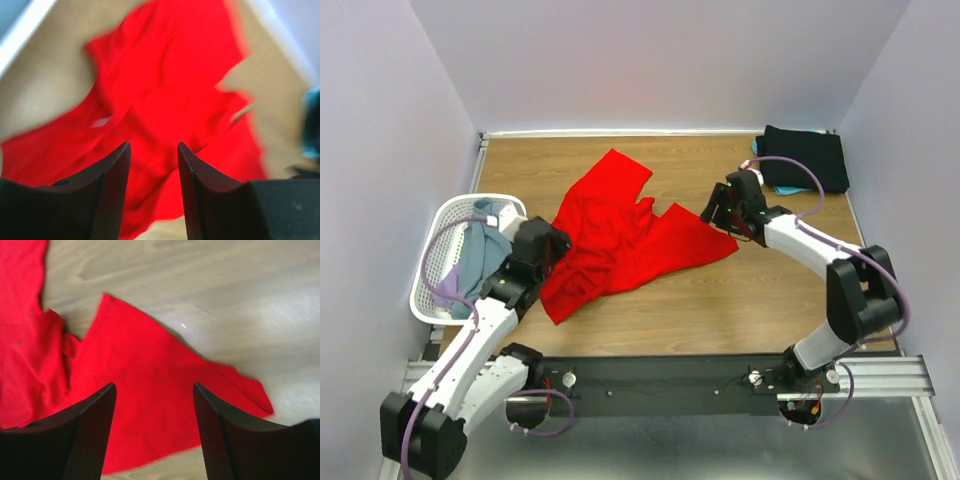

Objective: Fold and stack the t-shirts
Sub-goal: Flatten the tshirt out

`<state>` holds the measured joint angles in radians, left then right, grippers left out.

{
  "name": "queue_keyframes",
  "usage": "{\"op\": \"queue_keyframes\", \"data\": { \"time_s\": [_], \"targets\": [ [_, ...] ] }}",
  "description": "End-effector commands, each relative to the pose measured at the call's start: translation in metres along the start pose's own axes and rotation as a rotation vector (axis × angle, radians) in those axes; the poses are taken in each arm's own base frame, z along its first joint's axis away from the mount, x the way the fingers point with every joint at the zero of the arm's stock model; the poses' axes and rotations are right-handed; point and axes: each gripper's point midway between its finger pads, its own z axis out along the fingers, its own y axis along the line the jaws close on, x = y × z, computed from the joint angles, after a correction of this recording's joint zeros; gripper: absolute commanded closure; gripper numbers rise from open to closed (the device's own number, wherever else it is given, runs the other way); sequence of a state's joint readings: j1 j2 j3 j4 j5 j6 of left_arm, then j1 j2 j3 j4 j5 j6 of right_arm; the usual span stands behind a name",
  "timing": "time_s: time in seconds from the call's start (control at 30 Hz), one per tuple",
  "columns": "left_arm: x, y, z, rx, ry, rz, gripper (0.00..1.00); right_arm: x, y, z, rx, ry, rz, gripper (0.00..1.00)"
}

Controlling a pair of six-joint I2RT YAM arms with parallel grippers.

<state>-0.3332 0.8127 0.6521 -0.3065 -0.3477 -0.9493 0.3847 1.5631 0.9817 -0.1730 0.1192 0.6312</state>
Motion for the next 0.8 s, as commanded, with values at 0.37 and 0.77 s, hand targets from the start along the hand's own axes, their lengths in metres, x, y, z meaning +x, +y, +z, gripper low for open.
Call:
{"op": "queue_keyframes", "data": {
  "time_s": [0.37, 0.77],
  "targets": [
    [0.124, 0.054, 0.0, -0.182, 0.274, 0.016, 0.5, -0.045, 0.049, 0.057, -0.056, -0.042, -0.047, 0.34],
    [0.152, 0.065, -0.014, -0.174, 0.339, 0.024, 0.5, -0.031, 0.054, 0.123, -0.043, 0.028, -0.111, 0.44]
  ]
}}
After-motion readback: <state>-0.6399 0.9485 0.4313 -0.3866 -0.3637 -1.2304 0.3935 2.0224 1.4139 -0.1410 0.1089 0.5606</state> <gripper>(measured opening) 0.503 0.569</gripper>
